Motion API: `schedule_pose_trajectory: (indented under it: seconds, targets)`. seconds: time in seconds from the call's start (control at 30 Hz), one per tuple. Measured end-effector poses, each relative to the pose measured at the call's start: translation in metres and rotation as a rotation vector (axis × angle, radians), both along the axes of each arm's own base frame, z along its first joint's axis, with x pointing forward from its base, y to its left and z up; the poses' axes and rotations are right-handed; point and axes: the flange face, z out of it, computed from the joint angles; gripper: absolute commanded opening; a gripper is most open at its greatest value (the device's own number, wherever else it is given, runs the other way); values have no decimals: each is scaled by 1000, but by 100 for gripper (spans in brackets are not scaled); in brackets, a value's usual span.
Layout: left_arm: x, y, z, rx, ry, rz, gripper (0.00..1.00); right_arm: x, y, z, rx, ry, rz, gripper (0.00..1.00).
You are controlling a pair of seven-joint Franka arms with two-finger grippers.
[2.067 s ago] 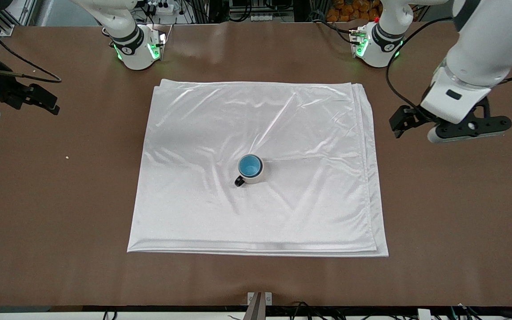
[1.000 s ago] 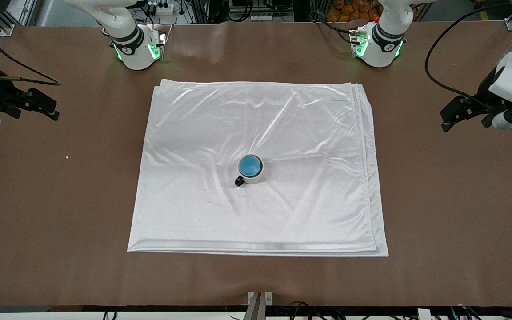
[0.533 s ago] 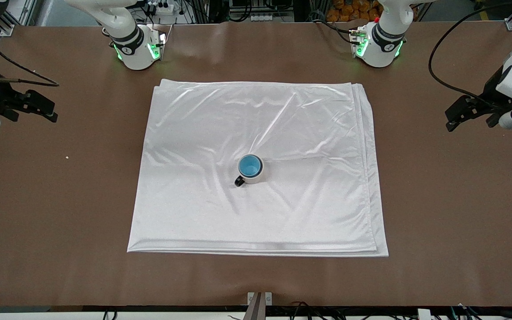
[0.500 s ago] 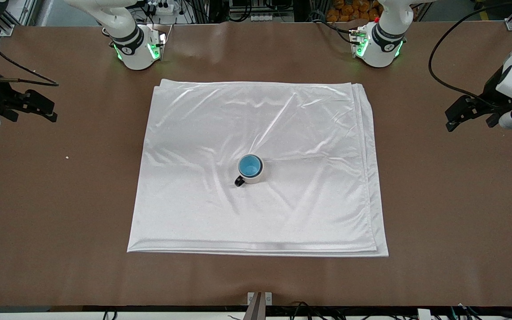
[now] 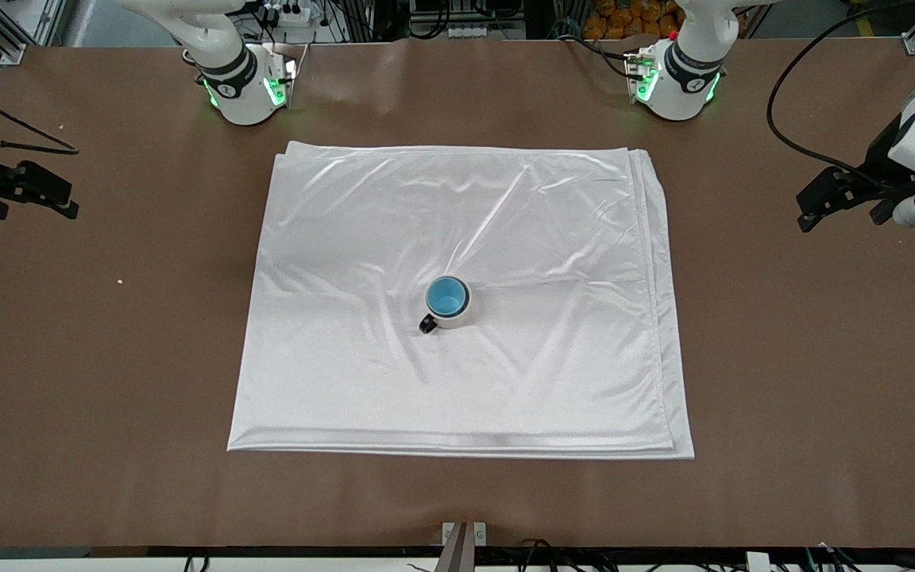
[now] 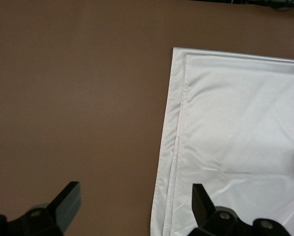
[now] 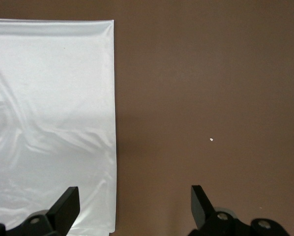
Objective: Place blue cup into white mug on cloth
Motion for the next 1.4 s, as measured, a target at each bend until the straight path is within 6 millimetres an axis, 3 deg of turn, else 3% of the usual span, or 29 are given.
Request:
schedule_pose_trajectory:
  seconds: [0.4,0.67,1.4]
  targets:
    - [-6,-1,17,3,15,-6,100,1,2,-1,1,2,3,100]
    - [-7,-1,17,15,26,-90,100,2,4,-4,2,8,7,100]
    - [-7,-1,17,15,29,-95,100,3,3,-7,2,15,6,100]
